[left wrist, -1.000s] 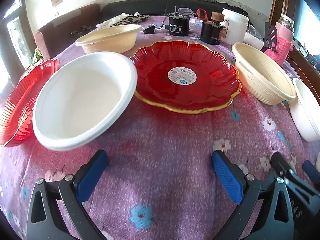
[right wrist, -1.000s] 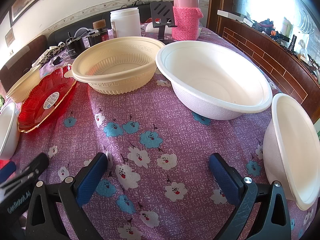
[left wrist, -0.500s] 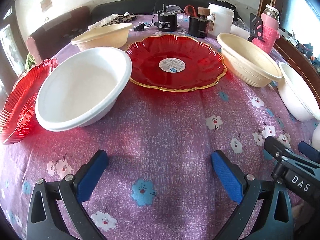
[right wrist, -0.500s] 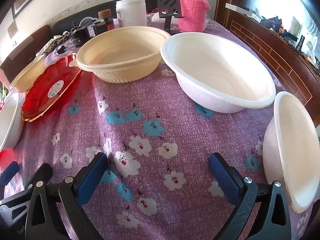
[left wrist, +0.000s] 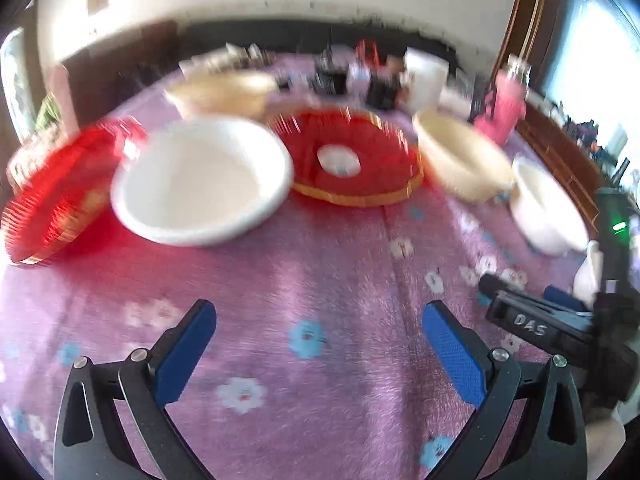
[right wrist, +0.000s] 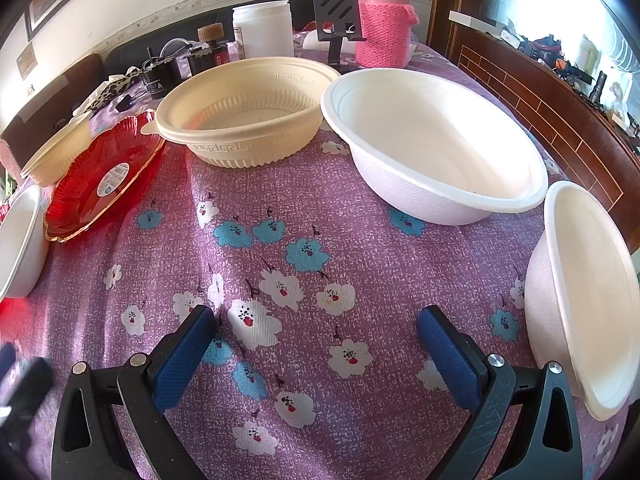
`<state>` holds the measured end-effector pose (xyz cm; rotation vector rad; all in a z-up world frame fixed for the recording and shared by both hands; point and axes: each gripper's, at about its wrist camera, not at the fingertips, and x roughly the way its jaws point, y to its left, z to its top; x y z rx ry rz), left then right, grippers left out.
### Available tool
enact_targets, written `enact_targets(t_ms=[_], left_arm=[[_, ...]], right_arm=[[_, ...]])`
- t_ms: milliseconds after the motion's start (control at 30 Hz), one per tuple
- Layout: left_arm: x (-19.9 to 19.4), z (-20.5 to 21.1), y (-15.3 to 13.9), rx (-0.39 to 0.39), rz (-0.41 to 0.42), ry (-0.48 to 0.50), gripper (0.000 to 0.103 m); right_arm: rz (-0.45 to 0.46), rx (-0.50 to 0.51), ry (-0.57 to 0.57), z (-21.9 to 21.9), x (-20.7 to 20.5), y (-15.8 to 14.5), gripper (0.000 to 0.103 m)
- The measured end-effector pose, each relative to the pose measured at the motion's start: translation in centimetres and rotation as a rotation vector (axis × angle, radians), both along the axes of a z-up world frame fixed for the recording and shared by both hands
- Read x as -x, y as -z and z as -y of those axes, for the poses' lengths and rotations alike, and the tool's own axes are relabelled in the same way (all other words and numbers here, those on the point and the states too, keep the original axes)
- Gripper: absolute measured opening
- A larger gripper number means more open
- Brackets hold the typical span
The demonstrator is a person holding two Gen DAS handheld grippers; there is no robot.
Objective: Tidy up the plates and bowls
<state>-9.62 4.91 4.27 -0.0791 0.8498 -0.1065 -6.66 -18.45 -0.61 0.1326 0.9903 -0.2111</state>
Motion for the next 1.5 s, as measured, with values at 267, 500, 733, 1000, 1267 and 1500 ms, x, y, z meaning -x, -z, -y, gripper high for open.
enact_targets(t_ms=[267, 500, 733, 1000, 1267, 1500], left_arm=[[4.1, -4.6, -6.0, -0.085, 0.276, -0.209, 0.103], [5.3, -7.5, -7.8, -0.065, 0.32, -0.257, 0.103], [5.9, -7.8, -8.1, -0.064, 0.311, -0.232, 0.103], [5.2, -10.1, -8.7, -0.039, 0.304, -0.259, 0.103], [4.7, -14.1, -8.7, -0.098, 0.307, -0.364, 0.103], [3.7, -14.0, -8.7, -0.091, 0.287, -0.352, 0.103]], right_arm=[[0.001, 0.0, 0.002, -0.1, 0.1, -0.1, 0.102], [0.001, 0.002, 0.004, 0.0, 0.1, -0.1, 0.102], [0.002, 0.004, 0.01, 0.0, 0.0, -0.1, 0.102], [-0.009, 0.011, 0.0, -0.1, -0.2, 0.0, 0.102], [0.077, -0.115, -0.055, -0.7, 0.8, -3.3, 0.096], [0.34, -0.177, -0.157, -4.9, -0.2, -8.9, 0.097]])
